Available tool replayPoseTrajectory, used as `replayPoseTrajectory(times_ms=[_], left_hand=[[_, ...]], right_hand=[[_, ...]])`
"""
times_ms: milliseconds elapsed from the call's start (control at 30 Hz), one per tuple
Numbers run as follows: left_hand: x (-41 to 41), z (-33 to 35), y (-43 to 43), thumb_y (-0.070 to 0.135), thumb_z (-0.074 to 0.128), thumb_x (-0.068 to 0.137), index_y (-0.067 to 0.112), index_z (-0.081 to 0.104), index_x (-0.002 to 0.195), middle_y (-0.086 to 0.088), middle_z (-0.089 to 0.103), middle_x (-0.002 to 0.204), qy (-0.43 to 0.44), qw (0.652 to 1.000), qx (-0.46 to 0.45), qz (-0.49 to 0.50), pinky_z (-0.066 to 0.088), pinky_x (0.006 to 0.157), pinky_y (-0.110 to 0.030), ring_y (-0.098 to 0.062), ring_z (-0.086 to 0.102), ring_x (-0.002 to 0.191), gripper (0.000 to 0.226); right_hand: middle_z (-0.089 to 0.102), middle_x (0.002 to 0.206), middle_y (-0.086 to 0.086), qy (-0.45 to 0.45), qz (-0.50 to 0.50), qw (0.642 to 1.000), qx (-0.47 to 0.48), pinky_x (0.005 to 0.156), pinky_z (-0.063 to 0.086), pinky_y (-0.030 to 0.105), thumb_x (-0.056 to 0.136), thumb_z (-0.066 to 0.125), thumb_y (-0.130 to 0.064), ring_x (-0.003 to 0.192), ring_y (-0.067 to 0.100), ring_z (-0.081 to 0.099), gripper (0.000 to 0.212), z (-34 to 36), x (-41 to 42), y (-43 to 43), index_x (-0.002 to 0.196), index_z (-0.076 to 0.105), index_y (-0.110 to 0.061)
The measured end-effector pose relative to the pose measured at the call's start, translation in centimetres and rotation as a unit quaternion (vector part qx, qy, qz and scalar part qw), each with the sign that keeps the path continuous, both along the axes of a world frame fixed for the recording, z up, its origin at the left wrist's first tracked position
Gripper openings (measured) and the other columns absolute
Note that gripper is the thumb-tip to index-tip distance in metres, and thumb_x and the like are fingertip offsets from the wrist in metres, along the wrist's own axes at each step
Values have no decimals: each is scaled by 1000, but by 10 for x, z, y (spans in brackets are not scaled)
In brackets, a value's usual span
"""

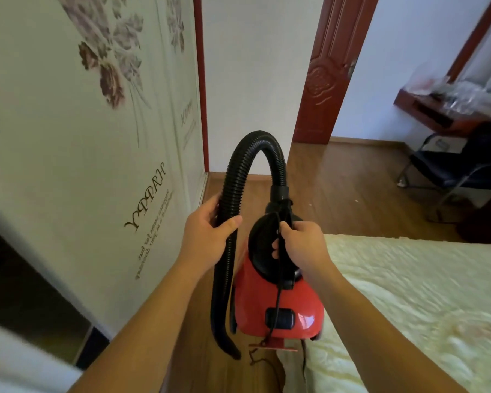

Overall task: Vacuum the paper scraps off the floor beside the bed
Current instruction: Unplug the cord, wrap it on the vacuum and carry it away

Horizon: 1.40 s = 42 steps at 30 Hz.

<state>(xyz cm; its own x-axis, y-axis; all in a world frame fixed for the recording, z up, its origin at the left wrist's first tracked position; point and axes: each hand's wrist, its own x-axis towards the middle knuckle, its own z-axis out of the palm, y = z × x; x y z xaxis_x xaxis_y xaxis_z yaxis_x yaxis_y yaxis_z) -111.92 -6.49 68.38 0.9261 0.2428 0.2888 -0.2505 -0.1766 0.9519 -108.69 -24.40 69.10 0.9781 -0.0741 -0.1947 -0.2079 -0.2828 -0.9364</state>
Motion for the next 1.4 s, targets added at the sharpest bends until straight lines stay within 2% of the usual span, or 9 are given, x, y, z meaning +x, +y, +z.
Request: replayPoseTrajectory(times_ms=[100,267,500,667,833,967,1033,1200,1400], left_hand=[[59,4,14,7,73,90,50,58,113,20,70,111,-1,1000,5,-18,53,94,-20,-1,66,108,51],[149,13,27,6,74,89,40,61,120,16,71,113,5,999,8,-32,53,95,-21,-2,67,108,47],[279,1,28,3,74,88,47,59,115,22,70,113,7,1000,15,-23,51,92,-14,2,66,108,54],[381,0,18,1,75,87,42,61,115,17,71,114,13,1000,17,-2,52,97,-21,-1,67,108,52],[466,10,17,4,74,88,25,60,133,12,70,119,24,999,6,28,52,102,-26,-5,66,113,52],[532,14,27,3,75,87,40,61,122,14,71,118,20,999,-11,39,52,100,-27,-6,67,113,53],[567,11,33,3,75,87,47,59,117,19,70,115,21,999,-13,38,51,97,-20,-1,66,111,55],[662,-6,56,4,75,88,42,57,120,20,69,114,25,999,-18,19,52,91,-15,2,66,108,53],[780,-11,85,4,76,86,48,59,112,19,70,109,18,1000,-9,-10,51,85,-13,2,67,103,54]], right_hand=[[68,61,8,-5,-18,1000,3,62,61,40,101,53,-17,52,24,67,31,-2,55,12,76,67,-5],[68,61,8,-12,-33,999,18,61,61,41,101,52,-17,52,23,67,32,3,139,22,75,67,-5],[68,61,9,-4,-34,997,65,57,59,36,100,54,-17,52,24,65,30,-11,272,27,79,69,-1],[68,62,8,8,-11,996,87,62,60,40,100,53,-18,54,24,66,28,-9,374,19,85,70,-3],[67,60,6,13,12,996,91,57,57,35,101,53,-18,52,22,64,25,5,472,21,87,70,-6],[66,60,7,13,23,996,89,59,58,37,101,53,-18,51,23,63,26,11,541,30,85,69,-4],[66,60,7,15,23,996,87,59,58,37,101,53,-17,51,22,62,26,10,576,37,84,68,-3],[65,59,7,18,8,997,70,55,56,35,101,53,-16,50,21,62,27,-7,666,60,82,67,-3],[68,60,7,18,-22,999,39,54,56,33,101,53,-17,50,21,66,27,-16,775,87,81,68,-4]])
